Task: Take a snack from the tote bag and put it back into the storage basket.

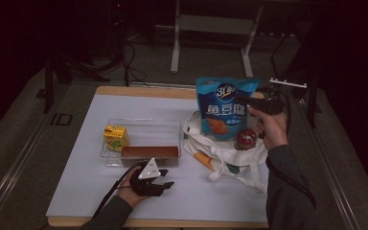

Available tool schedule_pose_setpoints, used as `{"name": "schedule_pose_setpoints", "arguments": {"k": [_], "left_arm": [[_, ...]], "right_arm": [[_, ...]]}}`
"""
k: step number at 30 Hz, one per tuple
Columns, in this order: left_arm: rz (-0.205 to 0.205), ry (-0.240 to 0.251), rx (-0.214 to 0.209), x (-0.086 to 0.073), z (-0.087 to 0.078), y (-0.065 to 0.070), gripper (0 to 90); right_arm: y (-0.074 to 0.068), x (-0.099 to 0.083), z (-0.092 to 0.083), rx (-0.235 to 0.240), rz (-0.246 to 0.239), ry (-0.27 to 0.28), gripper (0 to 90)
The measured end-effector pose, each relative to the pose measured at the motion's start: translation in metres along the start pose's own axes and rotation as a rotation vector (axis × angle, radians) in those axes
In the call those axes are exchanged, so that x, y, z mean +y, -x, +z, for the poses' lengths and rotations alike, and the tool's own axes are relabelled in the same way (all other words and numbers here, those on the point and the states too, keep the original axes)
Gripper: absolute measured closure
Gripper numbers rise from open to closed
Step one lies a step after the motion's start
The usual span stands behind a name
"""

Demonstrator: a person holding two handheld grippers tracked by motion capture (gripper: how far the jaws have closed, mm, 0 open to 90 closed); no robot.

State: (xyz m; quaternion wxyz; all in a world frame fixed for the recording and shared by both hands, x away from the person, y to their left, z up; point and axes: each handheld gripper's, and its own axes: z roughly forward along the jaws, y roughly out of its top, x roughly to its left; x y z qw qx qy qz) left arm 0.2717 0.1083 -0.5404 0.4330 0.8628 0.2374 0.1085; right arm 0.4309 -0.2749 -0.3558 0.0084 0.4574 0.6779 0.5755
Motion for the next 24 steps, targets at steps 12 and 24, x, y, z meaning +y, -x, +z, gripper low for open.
{"name": "schedule_pose_setpoints", "arguments": {"k": [12, 24], "left_arm": [[-0.003, 0.001, 0.0, 0.0, 0.0, 0.0, 48.9], [-0.004, 0.001, -0.001, 0.0, 0.0, 0.0, 48.9]], "right_arm": [[-0.012, 0.007, -0.001, 0.02, 0.006, 0.022, 89.8], [-0.021, 0.013, 0.002, 0.037, 0.012, 0.029, 89.9]]}}
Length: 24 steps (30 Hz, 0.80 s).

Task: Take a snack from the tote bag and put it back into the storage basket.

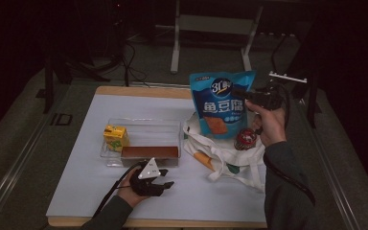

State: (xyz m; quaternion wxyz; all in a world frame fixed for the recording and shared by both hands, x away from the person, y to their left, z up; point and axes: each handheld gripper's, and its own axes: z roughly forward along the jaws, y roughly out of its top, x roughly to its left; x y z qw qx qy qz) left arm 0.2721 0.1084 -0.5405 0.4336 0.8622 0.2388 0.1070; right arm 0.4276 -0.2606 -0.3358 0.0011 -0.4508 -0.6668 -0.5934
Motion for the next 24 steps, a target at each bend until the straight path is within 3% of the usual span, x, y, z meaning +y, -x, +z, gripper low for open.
{"name": "schedule_pose_setpoints", "arguments": {"k": [24], "left_arm": [[-0.003, 0.0, -0.002, 0.0, 0.0, 0.0, 48.8]], "right_arm": [[-0.028, 0.007, 0.022, 0.055, -0.007, -0.001, 89.8]]}}
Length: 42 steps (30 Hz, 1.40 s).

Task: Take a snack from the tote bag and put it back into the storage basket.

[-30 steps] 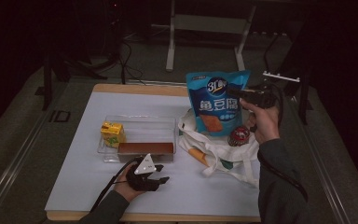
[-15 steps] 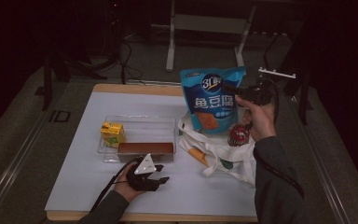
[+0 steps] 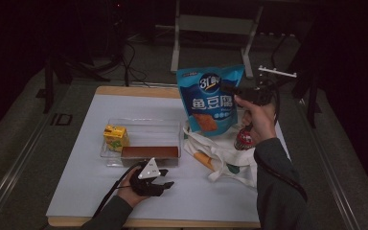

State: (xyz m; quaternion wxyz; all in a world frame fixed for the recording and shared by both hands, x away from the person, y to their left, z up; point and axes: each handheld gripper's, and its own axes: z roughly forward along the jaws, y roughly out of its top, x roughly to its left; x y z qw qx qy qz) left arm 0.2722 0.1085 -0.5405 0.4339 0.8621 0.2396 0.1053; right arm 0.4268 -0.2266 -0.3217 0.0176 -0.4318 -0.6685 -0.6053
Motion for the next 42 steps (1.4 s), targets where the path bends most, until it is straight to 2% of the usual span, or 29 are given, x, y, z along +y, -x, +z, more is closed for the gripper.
{"name": "schedule_pose_setpoints", "arguments": {"k": [17, 42], "left_arm": [[0.004, -0.002, 0.0, 0.0, 0.0, 0.0, 48.8], [0.008, -0.004, -0.004, 0.0, 0.0, 0.001, 48.8]], "right_arm": [[-0.02, -0.001, 0.032, 0.062, 0.002, -0.016, 89.8], [-0.049, -0.005, 0.079, 0.114, 0.007, -0.041, 89.7]]}}
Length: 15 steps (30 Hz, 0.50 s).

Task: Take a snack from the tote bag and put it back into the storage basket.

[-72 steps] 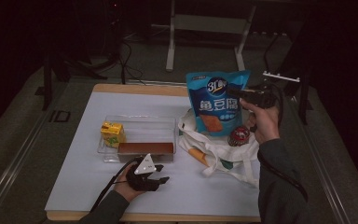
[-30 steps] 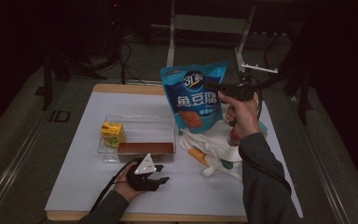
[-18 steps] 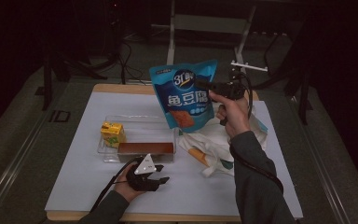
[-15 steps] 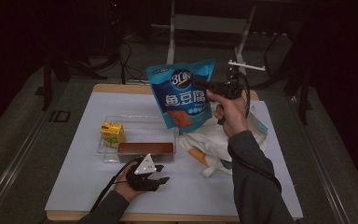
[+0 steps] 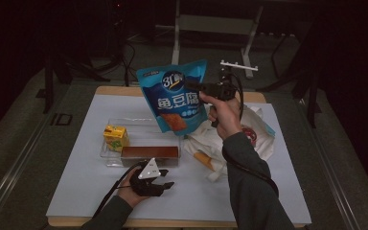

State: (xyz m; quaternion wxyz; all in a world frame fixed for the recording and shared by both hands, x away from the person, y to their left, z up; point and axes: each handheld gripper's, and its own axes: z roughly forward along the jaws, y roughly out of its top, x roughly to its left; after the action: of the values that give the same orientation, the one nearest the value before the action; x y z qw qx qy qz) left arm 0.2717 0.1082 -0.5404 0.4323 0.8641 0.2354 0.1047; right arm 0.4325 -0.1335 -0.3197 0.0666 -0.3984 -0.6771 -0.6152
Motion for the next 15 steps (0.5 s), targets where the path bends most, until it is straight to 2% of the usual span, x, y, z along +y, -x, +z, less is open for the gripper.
{"name": "schedule_pose_setpoints", "arguments": {"k": [15], "left_arm": [[0.002, 0.004, 0.001, 0.0, 0.0, 0.001, 48.8]], "right_arm": [[-0.013, -0.007, 0.035, 0.015, -0.003, -0.02, 89.6]]}}
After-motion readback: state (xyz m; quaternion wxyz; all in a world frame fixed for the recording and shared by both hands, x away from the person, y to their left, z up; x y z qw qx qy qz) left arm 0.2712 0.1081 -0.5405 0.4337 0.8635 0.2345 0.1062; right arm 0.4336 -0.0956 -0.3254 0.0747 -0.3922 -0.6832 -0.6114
